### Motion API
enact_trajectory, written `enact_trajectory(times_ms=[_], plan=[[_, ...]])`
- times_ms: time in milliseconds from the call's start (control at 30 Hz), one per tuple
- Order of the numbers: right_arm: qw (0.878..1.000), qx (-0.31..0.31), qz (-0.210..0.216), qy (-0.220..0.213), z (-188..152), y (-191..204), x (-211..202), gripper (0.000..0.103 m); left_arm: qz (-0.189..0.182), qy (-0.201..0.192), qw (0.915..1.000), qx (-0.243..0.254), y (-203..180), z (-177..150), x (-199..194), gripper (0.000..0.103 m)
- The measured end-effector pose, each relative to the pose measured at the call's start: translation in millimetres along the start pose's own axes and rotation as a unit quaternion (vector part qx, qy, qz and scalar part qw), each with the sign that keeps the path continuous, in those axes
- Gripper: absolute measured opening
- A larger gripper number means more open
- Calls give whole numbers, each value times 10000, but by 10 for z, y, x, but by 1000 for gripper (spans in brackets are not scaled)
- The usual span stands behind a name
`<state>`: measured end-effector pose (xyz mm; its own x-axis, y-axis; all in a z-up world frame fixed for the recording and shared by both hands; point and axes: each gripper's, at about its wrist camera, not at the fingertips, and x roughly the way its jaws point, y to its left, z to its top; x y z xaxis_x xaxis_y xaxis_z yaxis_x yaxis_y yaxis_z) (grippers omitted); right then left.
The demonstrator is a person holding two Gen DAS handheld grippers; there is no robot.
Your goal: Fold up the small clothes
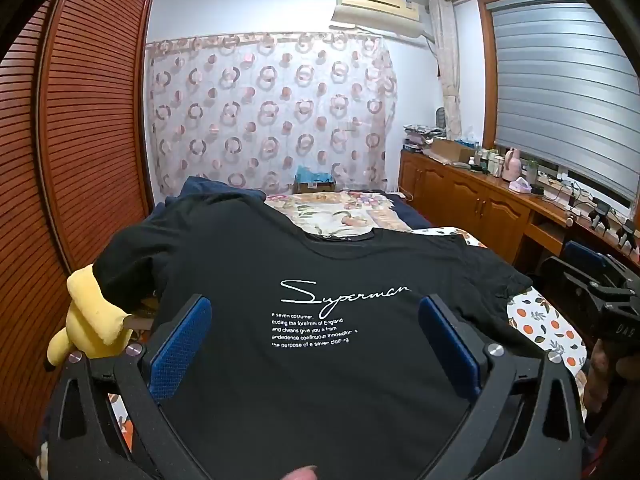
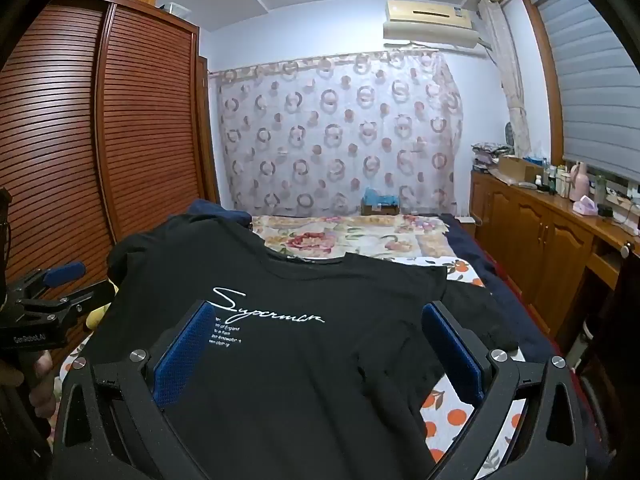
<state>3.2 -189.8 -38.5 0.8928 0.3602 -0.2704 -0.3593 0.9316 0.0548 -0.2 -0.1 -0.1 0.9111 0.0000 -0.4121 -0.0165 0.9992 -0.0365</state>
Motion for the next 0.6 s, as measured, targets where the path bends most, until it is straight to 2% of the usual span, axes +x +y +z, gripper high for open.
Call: enact_trajectory(times_ms=[600], plan=[[10000,-41,13,-84,-18,13,-42,103,35,34,10000,28,1,4,1,103]])
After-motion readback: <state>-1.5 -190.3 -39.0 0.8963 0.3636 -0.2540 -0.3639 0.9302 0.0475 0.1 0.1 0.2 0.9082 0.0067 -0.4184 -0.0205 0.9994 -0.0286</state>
